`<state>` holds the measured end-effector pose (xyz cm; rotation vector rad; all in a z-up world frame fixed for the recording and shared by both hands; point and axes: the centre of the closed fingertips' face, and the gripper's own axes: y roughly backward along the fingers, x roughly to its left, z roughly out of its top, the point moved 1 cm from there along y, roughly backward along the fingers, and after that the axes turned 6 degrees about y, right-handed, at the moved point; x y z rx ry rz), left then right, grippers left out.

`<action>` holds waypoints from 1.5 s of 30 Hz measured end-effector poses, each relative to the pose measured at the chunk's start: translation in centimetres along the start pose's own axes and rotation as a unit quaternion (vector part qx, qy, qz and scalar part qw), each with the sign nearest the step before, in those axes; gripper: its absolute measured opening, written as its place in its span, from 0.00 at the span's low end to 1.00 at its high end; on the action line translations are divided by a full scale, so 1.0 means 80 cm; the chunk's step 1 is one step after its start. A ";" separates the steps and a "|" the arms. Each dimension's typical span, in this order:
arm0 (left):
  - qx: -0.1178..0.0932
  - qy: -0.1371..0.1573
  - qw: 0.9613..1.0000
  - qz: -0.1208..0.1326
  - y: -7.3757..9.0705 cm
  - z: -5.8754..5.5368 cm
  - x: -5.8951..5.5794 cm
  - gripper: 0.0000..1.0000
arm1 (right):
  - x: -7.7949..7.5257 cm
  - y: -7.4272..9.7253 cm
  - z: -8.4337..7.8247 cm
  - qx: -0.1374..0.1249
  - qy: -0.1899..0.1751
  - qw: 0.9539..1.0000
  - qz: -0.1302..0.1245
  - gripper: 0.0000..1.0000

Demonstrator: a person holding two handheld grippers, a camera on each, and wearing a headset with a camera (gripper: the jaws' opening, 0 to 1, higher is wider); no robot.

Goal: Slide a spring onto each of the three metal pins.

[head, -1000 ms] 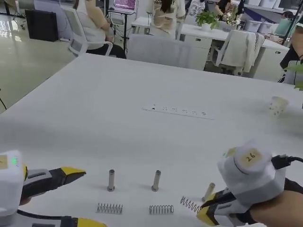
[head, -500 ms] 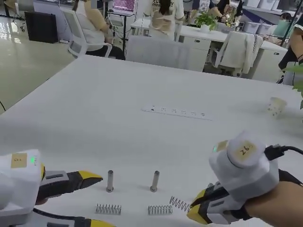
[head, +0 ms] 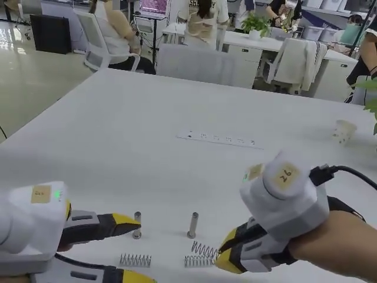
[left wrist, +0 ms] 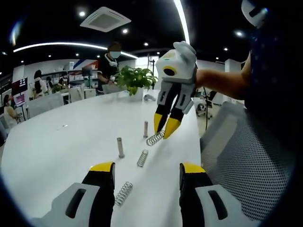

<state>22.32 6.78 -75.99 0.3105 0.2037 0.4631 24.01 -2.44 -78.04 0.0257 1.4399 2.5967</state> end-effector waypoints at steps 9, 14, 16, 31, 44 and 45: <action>0.007 -0.019 1.000 -0.020 -0.011 0.010 -0.001 0.43 | 0.007 -0.004 0.012 0.003 0.027 1.000 0.013 0.08; 0.016 -0.024 0.999 -0.034 -0.020 0.008 -0.005 0.40 | 0.009 -0.006 0.016 0.002 0.032 0.999 0.019 0.08; 0.020 -0.027 0.999 -0.040 -0.024 0.007 -0.007 0.40 | 0.010 -0.008 0.017 0.003 0.034 0.999 0.022 0.08; 0.042 -0.049 0.995 -0.071 -0.042 -0.001 -0.012 0.29 | 0.020 -0.021 0.018 0.010 0.050 0.998 0.042 0.08; 0.053 -0.071 0.992 -0.091 -0.049 -0.009 -0.022 0.15 | 0.029 -0.026 0.022 0.009 0.074 0.996 0.057 0.08; 0.054 -0.075 0.991 -0.093 -0.049 -0.010 -0.023 0.13 | 0.030 -0.026 0.022 0.009 0.078 0.995 0.058 0.08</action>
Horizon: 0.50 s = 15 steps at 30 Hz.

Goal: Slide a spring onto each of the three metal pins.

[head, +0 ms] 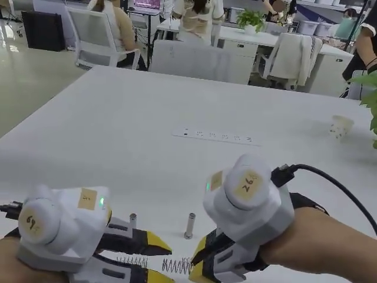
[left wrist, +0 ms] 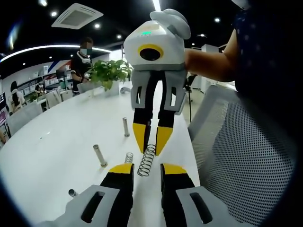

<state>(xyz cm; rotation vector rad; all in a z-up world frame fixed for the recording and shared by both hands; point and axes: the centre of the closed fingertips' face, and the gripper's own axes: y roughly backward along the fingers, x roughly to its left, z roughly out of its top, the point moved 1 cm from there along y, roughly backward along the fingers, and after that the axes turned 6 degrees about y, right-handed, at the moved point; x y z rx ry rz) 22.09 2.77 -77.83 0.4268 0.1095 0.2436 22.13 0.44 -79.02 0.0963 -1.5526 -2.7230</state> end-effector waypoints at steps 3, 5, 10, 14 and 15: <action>0.005 -0.005 1.000 -0.005 -0.001 -0.002 -0.003 0.08 | 0.003 0.000 -0.001 0.001 0.009 1.000 0.007 0.08; 0.006 -0.007 1.000 -0.008 -0.002 -0.003 -0.004 0.08 | 0.005 0.000 -0.002 0.001 0.011 1.000 0.011 0.08; 0.014 -0.013 1.000 -0.015 -0.004 -0.006 -0.009 0.05 | 0.011 0.000 -0.001 0.000 0.022 1.000 0.021 0.08; 0.017 -0.017 1.000 -0.019 -0.005 -0.007 -0.012 0.03 | 0.013 -0.001 -0.002 0.003 0.029 0.999 0.027 0.08; 0.018 -0.018 0.999 -0.020 -0.005 -0.008 -0.012 0.03 | 0.014 -0.001 -0.002 0.004 0.030 0.999 0.027 0.08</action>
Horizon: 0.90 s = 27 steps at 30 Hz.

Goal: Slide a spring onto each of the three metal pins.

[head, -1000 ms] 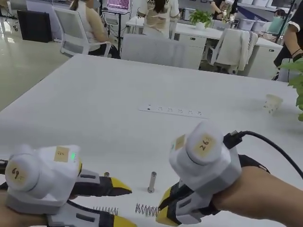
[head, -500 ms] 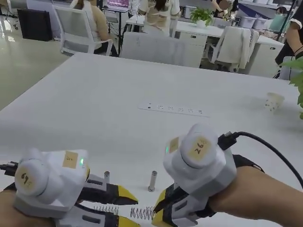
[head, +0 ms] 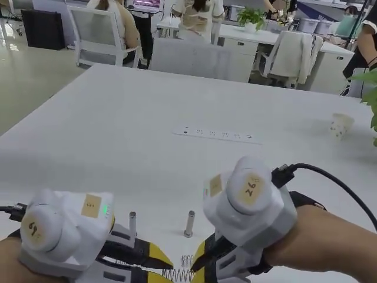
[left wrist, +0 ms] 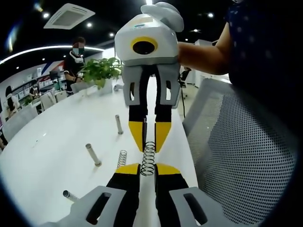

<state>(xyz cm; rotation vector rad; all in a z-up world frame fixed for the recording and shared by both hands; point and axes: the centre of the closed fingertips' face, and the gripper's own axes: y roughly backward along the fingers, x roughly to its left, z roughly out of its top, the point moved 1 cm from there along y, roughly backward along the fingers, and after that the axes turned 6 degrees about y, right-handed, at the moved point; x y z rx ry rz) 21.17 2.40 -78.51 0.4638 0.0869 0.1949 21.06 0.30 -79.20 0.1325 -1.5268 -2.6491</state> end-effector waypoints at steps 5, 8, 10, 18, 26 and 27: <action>0.016 -0.014 1.000 -0.006 -0.002 -0.005 -0.004 0.02 | 0.001 0.001 0.001 -0.004 0.001 1.000 0.004 0.08; 0.020 -0.018 1.000 -0.007 -0.003 -0.006 -0.004 0.02 | 0.003 0.001 0.001 -0.003 0.003 1.000 0.006 0.08; 0.021 -0.020 1.000 -0.007 -0.003 -0.006 -0.004 0.02 | 0.003 0.001 0.000 -0.004 0.001 1.000 0.006 0.08; 0.021 -0.022 1.000 -0.006 -0.003 -0.006 -0.003 0.02 | 0.003 0.005 0.003 -0.010 -0.006 1.000 0.003 0.08; 0.030 -0.027 0.999 -0.005 -0.003 -0.010 -0.004 0.02 | 0.003 0.011 0.017 -0.027 -0.011 1.000 0.001 0.08; 0.031 -0.028 0.999 -0.005 -0.004 -0.011 -0.004 0.02 | 0.003 0.012 0.020 -0.032 -0.013 0.999 0.001 0.08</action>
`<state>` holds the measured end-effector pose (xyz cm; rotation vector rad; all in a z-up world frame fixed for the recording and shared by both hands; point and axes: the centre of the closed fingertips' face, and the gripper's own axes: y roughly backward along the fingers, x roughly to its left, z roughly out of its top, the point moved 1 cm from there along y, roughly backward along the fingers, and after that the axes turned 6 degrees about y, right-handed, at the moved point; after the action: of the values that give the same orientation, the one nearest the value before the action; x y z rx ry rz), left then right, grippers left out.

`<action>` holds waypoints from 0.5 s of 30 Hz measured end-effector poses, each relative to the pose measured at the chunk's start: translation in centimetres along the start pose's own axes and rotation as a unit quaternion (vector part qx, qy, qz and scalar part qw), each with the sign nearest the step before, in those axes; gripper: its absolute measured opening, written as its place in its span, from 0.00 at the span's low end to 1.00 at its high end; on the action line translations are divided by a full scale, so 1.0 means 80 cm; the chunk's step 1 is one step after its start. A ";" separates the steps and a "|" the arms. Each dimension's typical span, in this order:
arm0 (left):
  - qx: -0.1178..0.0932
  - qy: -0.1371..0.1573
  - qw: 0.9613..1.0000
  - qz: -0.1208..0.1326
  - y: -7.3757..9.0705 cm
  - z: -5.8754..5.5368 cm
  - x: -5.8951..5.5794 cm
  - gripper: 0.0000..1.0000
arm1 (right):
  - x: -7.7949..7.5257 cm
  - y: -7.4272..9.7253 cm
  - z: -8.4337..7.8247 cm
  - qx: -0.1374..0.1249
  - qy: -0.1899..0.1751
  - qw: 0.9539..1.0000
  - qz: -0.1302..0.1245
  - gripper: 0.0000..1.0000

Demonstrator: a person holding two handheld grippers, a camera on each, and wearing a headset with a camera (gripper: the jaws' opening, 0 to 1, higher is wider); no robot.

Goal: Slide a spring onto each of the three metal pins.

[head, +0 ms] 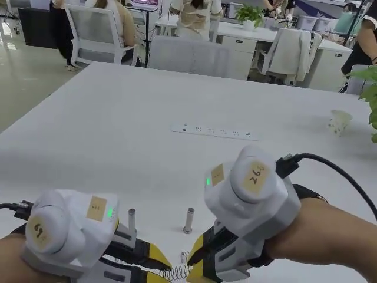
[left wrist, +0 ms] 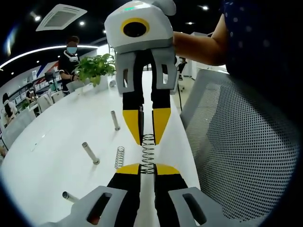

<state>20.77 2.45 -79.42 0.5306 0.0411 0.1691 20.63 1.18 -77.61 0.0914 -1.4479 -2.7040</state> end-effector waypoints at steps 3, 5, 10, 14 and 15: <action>0.000 0.002 1.000 0.001 0.000 -0.001 0.000 0.02 | 0.000 -0.001 0.002 -0.001 0.002 1.000 -0.002 0.08; 0.001 0.003 1.000 0.001 0.000 -0.001 0.001 0.01 | 0.000 -0.001 0.004 -0.006 0.001 1.000 -0.003 0.08; -0.002 0.004 1.000 0.003 0.002 -0.001 0.001 0.01 | -0.001 -0.001 0.003 -0.012 -0.007 1.000 -0.002 0.08; -0.003 0.005 1.000 0.005 0.004 -0.001 0.002 0.01 | -0.003 0.000 0.004 -0.029 -0.018 0.999 -0.002 0.08; -0.004 0.006 1.000 0.005 0.004 -0.001 0.002 0.01 | -0.004 0.000 0.003 -0.030 -0.019 0.999 -0.002 0.08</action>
<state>20.89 2.80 -79.33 0.5221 0.0500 0.1822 20.89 1.44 -77.47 0.0397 -1.3777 -2.7648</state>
